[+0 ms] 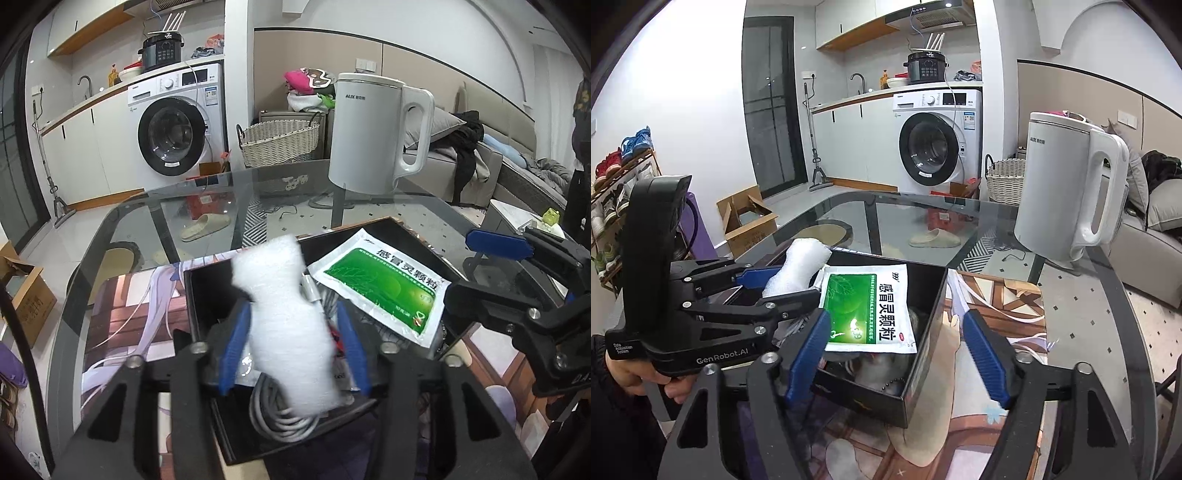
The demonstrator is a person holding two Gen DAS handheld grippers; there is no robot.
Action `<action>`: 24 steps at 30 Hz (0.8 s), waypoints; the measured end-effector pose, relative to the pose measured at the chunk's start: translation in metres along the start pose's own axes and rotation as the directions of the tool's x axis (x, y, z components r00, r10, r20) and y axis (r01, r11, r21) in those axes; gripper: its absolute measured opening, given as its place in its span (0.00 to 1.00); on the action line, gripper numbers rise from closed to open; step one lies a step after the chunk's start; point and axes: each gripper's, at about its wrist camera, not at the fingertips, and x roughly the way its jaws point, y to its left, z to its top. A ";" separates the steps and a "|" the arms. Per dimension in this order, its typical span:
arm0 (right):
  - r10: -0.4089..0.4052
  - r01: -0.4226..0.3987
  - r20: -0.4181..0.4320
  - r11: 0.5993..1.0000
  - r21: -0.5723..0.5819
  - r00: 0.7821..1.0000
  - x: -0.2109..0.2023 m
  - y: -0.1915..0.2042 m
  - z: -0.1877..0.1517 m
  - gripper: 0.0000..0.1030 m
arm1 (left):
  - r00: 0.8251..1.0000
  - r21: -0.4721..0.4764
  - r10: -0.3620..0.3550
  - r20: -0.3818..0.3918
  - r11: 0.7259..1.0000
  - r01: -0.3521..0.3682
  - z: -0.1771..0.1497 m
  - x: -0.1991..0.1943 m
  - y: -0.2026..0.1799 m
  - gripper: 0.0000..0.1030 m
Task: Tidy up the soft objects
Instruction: 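Lower the foam into the box with the left gripper while the right drops the green sachet in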
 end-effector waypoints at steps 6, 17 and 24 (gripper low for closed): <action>0.003 -0.003 0.016 1.000 0.009 1.000 -0.010 0.000 -0.005 0.87 | 0.999 -0.049 -0.003 0.042 0.999 0.005 -0.004 -0.020 0.003 0.81; -0.017 0.018 0.049 1.000 -0.005 0.999 -0.026 0.009 -0.017 1.00 | 0.992 -0.109 0.011 0.128 0.994 0.003 -0.023 -0.057 0.012 1.00; -0.021 0.022 0.074 1.000 -0.019 0.997 -0.031 0.019 -0.023 1.00 | 0.988 -0.123 0.040 0.148 0.992 -0.022 -0.038 -0.065 0.012 1.00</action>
